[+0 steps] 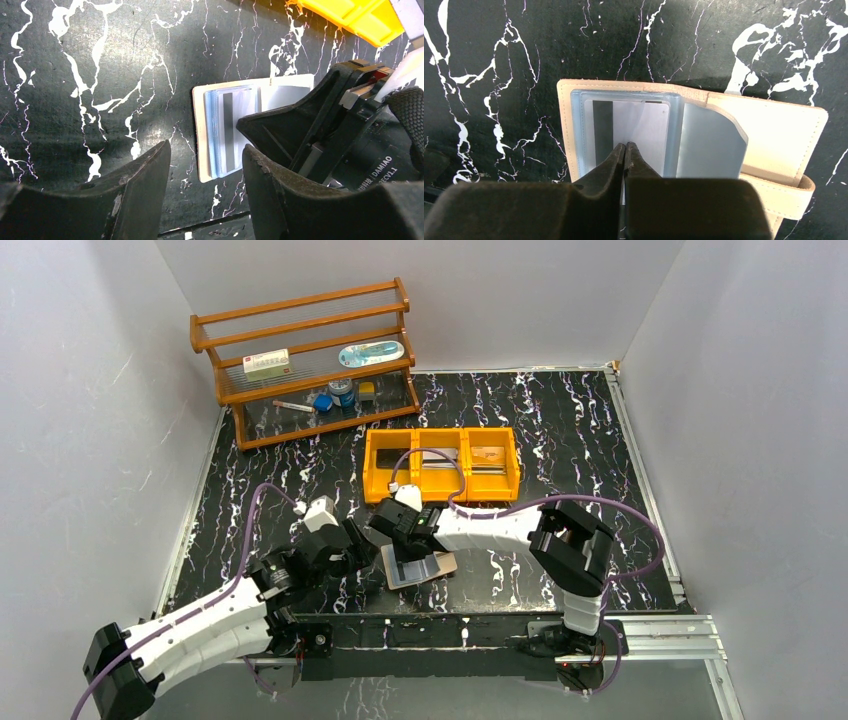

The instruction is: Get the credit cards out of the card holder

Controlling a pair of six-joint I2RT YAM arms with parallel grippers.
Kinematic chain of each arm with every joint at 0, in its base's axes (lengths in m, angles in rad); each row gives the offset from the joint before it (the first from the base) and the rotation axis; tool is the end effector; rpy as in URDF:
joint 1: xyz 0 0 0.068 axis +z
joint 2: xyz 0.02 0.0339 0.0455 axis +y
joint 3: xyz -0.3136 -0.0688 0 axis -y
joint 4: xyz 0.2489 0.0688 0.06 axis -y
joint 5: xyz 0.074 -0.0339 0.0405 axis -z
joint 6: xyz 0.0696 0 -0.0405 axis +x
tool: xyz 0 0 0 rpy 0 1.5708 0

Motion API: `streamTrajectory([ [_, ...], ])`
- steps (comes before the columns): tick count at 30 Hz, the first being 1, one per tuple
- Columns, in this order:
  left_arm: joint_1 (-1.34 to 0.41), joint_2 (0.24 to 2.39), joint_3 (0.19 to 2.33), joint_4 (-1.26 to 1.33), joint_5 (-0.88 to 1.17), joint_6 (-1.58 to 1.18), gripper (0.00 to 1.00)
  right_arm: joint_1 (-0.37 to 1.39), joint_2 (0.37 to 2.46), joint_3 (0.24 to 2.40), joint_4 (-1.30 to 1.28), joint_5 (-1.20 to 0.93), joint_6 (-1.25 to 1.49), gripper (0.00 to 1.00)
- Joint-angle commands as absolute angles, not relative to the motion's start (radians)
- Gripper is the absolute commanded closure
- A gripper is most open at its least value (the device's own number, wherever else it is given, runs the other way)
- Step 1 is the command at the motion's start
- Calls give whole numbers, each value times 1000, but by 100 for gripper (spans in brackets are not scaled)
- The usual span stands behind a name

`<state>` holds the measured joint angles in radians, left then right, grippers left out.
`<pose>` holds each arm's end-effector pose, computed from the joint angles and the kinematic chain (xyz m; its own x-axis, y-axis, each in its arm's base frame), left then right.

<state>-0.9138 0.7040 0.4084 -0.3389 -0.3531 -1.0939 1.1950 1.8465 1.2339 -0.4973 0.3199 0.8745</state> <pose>0.1099 -0.1031 0.2188 -0.6751 -0.4896 -0.5518 -0.0587 0.7813 -0.6214 0.1693 0.3695 0.1958 -0.8489 -0.1673 -0.5013 -0.2812 0.9461 0.1606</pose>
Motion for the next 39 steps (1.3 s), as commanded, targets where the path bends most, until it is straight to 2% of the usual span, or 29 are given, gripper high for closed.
streamTrajectory([
  [1,-917,710,418,-350,-383,-1099,46,1203,1890,1189,-544,334,898,97],
  [2,-917,713,419,-345,-379,-1097,46,1202,1887,1197,-543,331,891,100],
  [7,-917,747,435,-316,-345,-1064,46,1171,1805,1180,-464,272,870,100],
  [17,-918,815,469,-204,-263,-1000,45,1032,1583,1010,-225,13,902,100],
  [30,-917,996,492,82,-88,-951,41,930,1526,855,-94,-106,943,100],
  [37,-917,1052,487,79,-142,-1027,42,907,1517,843,-96,-120,920,100],
  [39,-916,1017,490,-5,-209,-1057,42,908,1523,845,-90,-137,909,94],
])
